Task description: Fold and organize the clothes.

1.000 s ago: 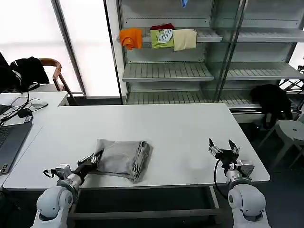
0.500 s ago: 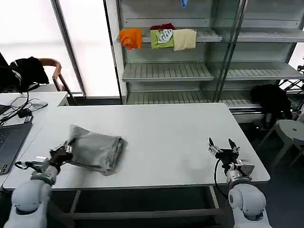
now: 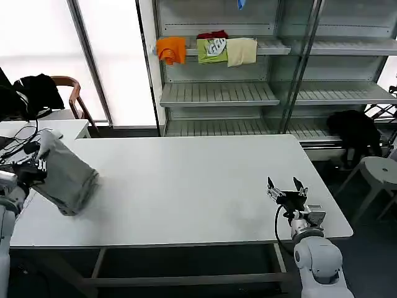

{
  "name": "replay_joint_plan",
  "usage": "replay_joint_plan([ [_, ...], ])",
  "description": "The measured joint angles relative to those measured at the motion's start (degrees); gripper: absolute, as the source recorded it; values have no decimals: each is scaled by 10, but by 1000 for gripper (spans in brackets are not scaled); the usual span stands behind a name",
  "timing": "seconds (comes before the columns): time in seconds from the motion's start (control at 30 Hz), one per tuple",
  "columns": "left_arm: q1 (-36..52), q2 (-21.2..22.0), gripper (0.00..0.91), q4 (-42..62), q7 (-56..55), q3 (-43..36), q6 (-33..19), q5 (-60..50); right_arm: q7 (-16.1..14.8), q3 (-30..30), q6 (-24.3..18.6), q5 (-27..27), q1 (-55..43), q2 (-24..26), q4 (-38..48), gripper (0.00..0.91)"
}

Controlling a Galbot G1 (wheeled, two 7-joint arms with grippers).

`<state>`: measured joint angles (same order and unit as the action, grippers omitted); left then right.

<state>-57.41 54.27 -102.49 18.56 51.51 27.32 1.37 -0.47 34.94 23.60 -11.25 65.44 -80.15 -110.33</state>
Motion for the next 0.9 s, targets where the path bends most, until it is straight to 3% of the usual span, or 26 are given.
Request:
replay_joint_plan([
  [0.23,-20,2,30,-53,8,-33,6,-46,1,-6,2,6,-3,5,-5,907],
  [0.57,-59,120,50,-69,-25,-178,-8,-154,3,-2,4,14,8,5,-19,907],
  [0.63,-59,143,91,-68,-36,-208,-6,-161,3,1,4,14,11,8,-23,907],
  [0.67,-57,151,202,-68,-42,-222,-5,-161,3,2,4,14,13,9,-24,907],
  [0.73,-52,166,262,-65,-55,-248,-1,-157,4,2,6,14,15,10,-28,907],
  [0.9,-31,196,302,-47,-89,-304,-7,-126,6,-1,13,17,14,11,-36,907],
])
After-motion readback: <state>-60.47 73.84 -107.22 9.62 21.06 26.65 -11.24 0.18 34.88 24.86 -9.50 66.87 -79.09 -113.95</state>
